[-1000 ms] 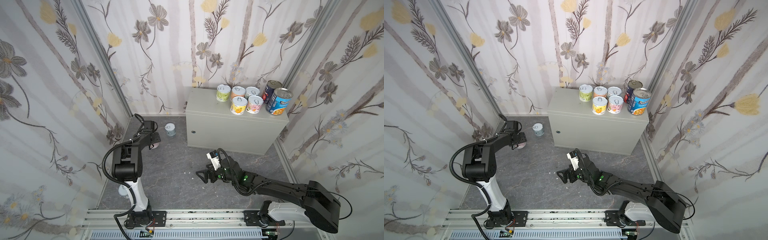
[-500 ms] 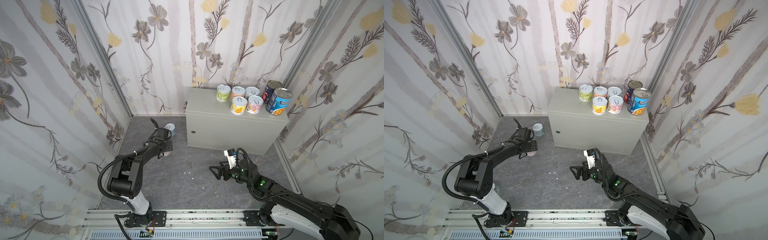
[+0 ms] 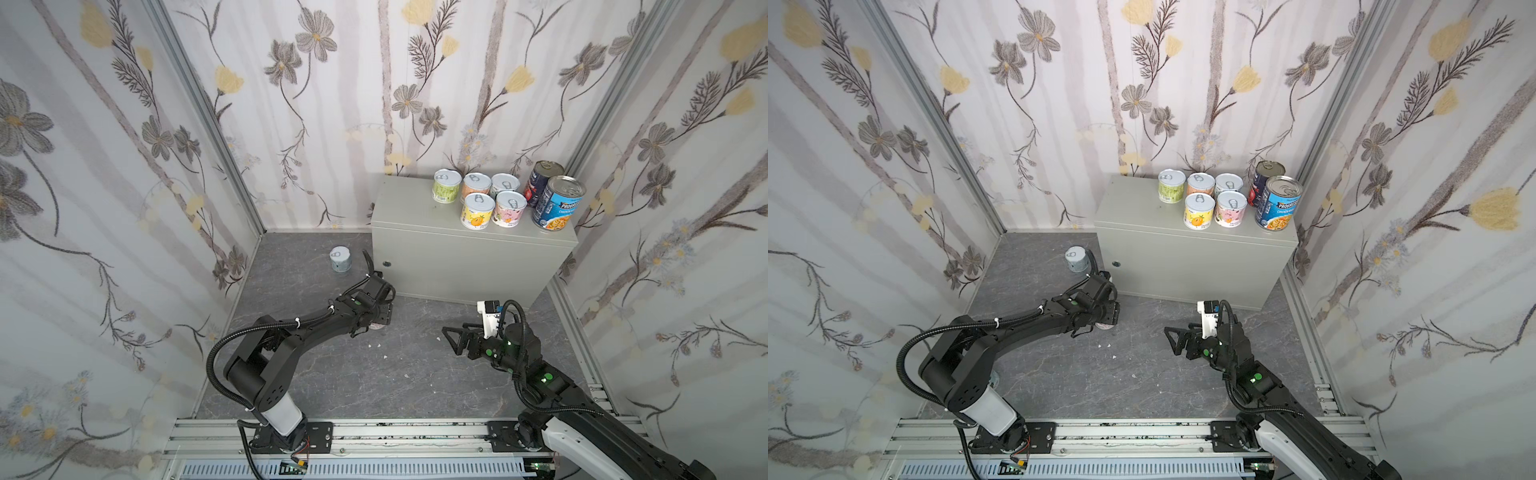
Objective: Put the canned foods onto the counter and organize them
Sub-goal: 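Carry the pink can toward the right gripper near the cabinet front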
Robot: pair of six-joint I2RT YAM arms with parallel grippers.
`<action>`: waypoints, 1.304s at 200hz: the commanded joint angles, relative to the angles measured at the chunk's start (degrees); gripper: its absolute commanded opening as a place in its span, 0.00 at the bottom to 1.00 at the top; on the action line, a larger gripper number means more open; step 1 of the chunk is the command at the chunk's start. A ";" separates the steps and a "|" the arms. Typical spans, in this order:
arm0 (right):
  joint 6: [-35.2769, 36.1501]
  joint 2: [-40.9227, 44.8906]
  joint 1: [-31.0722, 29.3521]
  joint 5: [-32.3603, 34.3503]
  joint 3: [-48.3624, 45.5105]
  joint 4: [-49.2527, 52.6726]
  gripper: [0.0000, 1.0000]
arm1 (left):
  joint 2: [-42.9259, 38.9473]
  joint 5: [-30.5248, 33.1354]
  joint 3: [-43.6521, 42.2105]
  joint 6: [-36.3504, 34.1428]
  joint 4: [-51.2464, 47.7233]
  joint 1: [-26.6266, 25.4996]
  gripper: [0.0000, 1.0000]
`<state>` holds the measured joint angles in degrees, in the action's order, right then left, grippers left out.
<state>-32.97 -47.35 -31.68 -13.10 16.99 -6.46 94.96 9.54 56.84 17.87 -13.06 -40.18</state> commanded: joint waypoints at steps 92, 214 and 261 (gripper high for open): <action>-2.04 1.83 14.75 -7.22 -4.17 2.19 1.00 | 9.97 2.50 3.04 4.01 9.91 -17.48 0.67; -0.61 1.96 16.40 -6.94 -4.25 3.28 1.00 | 9.57 2.94 -1.05 4.92 17.66 -20.05 0.96; -0.09 2.79 16.56 -6.53 -4.28 4.28 1.00 | 5.29 4.73 -8.63 3.58 28.79 -20.31 1.00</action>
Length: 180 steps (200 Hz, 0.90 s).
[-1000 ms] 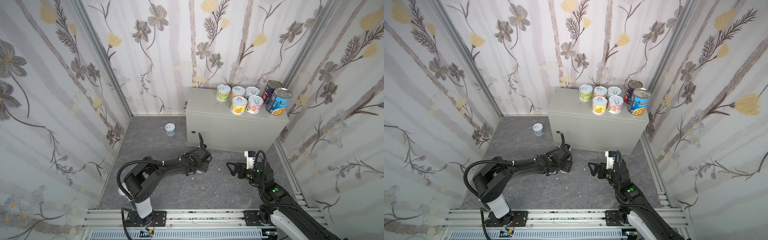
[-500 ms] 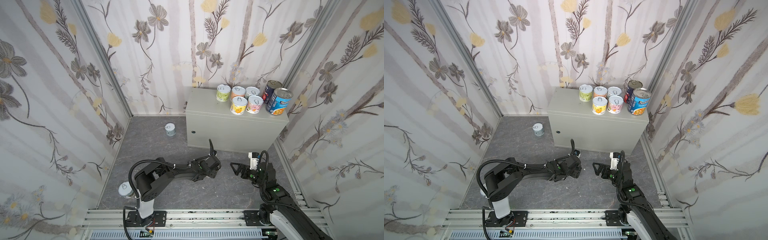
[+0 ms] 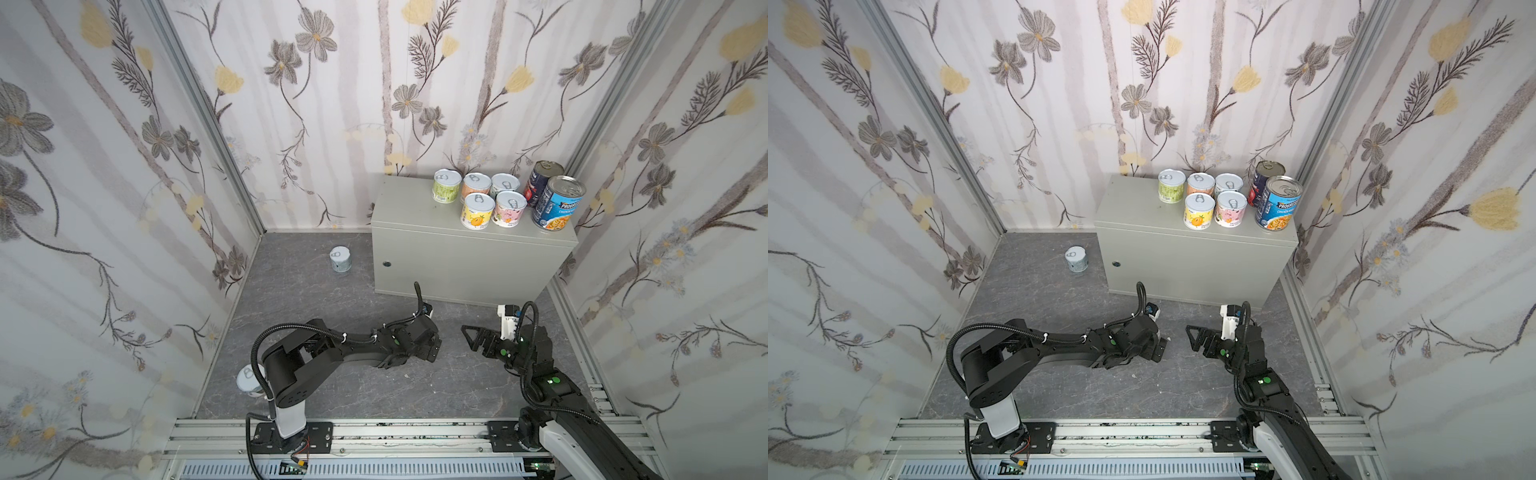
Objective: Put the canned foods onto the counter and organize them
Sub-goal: 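Carry the pink can toward the right gripper near the cabinet front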
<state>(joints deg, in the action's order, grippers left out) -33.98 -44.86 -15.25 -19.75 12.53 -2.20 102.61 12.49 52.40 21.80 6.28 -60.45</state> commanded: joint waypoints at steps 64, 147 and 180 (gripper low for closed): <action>1.46 0.04 0.30 0.07 0.73 0.43 1.00 | -5.17 1.21 -14.52 -3.46 28.23 -0.07 1.00; 2.24 -2.45 0.30 0.54 1.81 0.37 1.00 | 1.21 0.69 -20.10 -8.11 47.09 -0.11 1.00; 2.33 -4.06 0.32 0.62 2.36 -0.46 1.00 | 5.75 -0.30 -21.87 -8.77 56.56 0.24 1.00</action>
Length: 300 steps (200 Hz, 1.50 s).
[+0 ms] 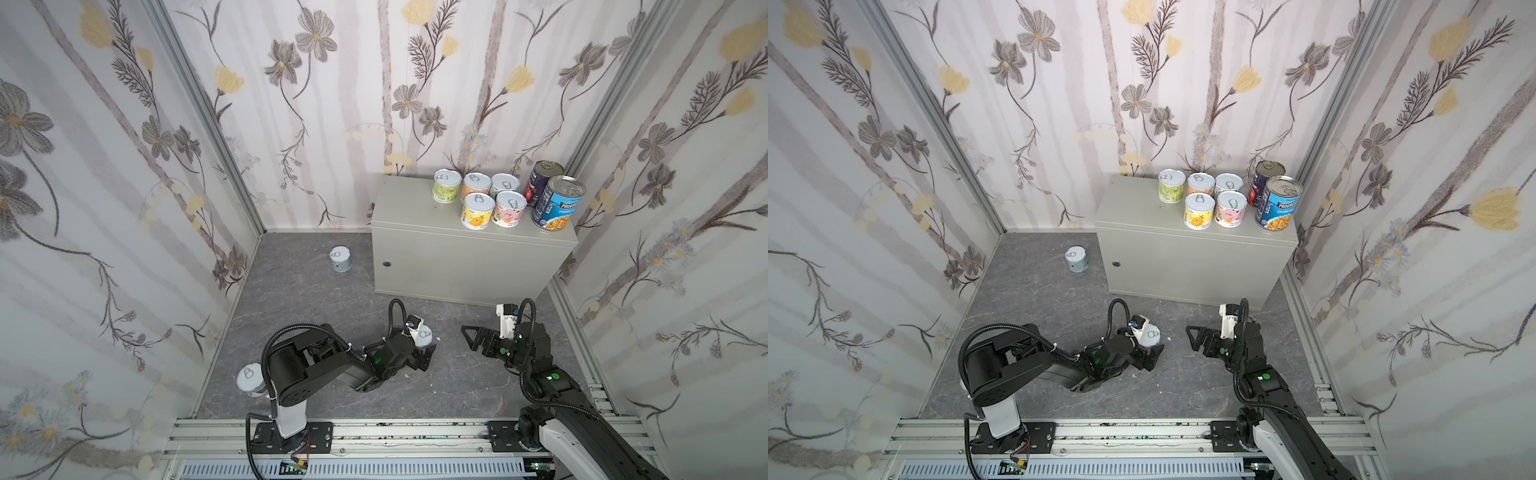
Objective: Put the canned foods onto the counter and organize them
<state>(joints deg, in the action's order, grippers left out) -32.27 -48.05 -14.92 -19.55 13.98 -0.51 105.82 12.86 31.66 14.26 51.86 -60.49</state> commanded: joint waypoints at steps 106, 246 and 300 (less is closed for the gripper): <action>1.59 -9.78 -0.02 -1.31 3.11 -6.93 1.00 | 14.11 -2.27 -4.17 -2.63 34.56 3.27 0.97; 2.26 -9.15 -0.02 -1.22 4.32 -5.38 1.00 | 19.63 -4.78 1.69 -5.67 36.52 4.54 0.78; 1.86 -7.09 -0.02 -1.35 4.39 -4.44 1.00 | 12.41 -4.25 -2.15 -3.70 34.42 4.57 0.76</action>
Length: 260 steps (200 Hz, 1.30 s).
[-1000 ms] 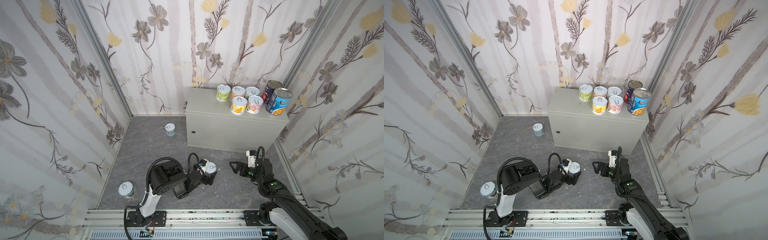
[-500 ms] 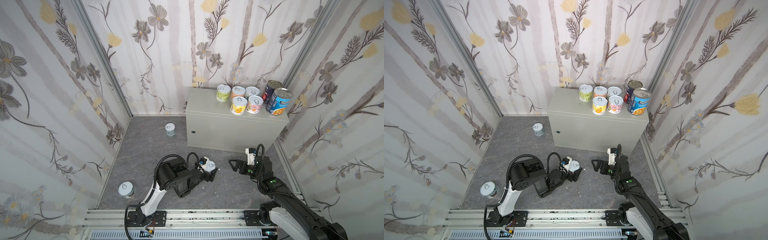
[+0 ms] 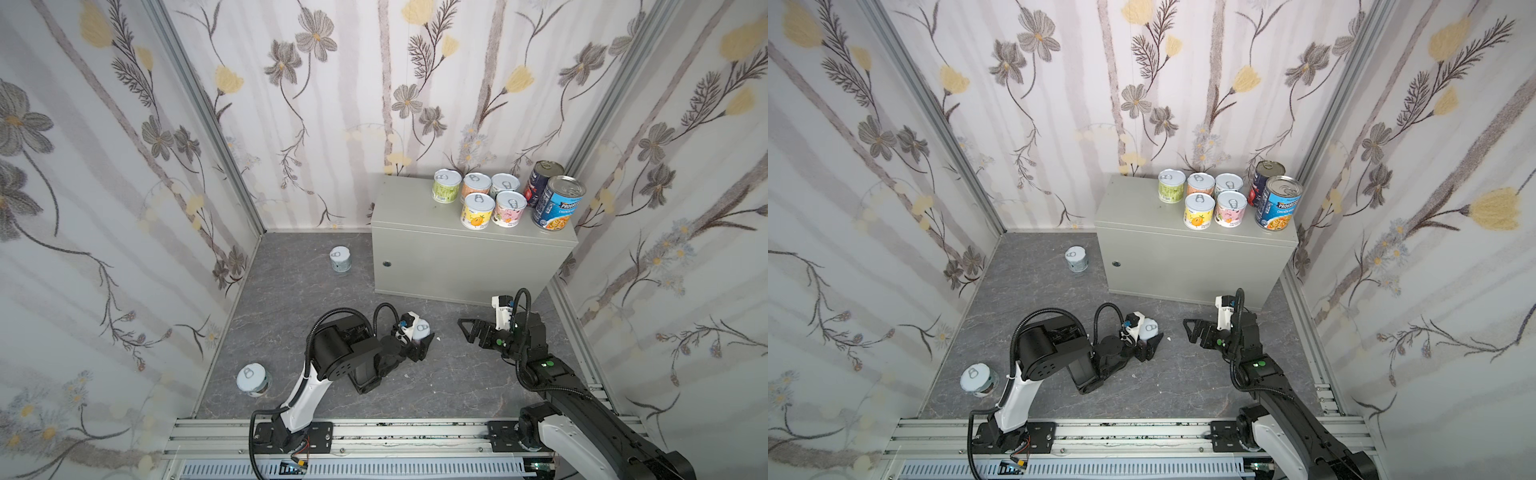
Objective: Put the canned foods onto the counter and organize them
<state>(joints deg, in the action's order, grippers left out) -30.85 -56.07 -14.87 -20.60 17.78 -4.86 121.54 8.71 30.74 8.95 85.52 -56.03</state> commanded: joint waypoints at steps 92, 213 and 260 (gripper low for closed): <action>-0.41 8.78 -1.58 -1.20 2.84 5.43 1.00 | -24.91 3.77 -1.04 1.08 -23.99 -2.09 0.74; -2.32 11.78 -11.28 1.47 7.72 9.31 1.00 | -49.28 12.54 12.53 0.22 -68.64 -2.96 0.73; -3.06 10.08 -13.65 1.92 9.81 8.04 1.00 | -51.59 14.36 24.84 -1.48 -82.82 -2.28 0.73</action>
<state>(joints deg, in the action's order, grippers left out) -33.01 -44.99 -27.55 -19.35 26.35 4.97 70.22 20.82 49.84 8.93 9.93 -58.96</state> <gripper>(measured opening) 0.996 0.736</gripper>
